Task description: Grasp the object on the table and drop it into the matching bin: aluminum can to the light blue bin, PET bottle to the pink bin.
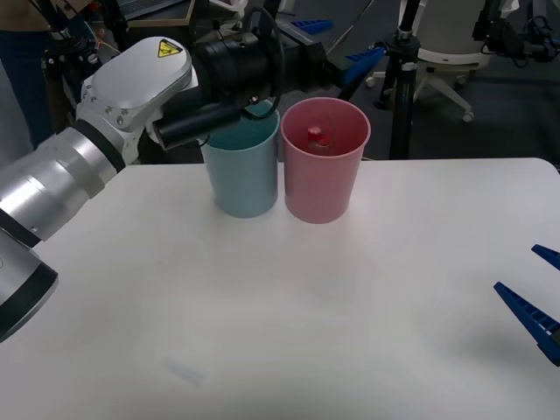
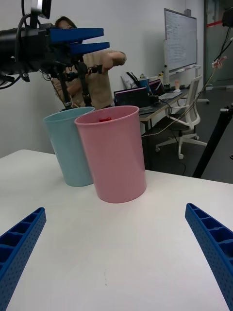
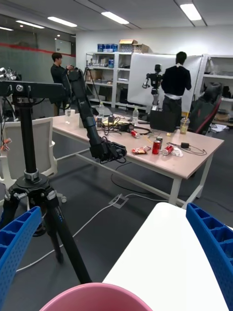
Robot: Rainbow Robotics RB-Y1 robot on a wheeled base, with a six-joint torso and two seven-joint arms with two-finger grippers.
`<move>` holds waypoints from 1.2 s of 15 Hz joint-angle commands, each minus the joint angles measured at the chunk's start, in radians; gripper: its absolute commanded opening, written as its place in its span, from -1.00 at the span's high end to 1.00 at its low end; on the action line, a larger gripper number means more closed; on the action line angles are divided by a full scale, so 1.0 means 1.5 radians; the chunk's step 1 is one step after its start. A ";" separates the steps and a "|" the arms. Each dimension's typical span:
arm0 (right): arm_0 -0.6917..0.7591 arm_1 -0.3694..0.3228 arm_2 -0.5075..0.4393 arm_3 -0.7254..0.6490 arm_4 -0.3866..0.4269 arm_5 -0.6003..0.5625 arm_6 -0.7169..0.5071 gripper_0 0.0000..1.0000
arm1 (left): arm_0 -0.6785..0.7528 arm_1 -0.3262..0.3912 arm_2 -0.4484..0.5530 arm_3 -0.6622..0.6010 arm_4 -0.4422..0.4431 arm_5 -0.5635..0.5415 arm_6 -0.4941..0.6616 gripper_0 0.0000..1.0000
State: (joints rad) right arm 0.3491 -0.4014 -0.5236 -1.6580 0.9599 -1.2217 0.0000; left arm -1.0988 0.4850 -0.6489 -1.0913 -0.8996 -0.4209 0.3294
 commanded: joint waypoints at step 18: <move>0.000 0.000 0.000 0.000 0.000 0.000 0.000 -1.00 | 0.119 0.325 0.000 -0.133 0.374 -0.191 -0.203 -1.00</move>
State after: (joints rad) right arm 0.3490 -0.4014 -0.5236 -1.6581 0.9599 -1.2217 0.0000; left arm -0.9412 0.9440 -0.6489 -1.2674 -0.3621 -0.7059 0.0437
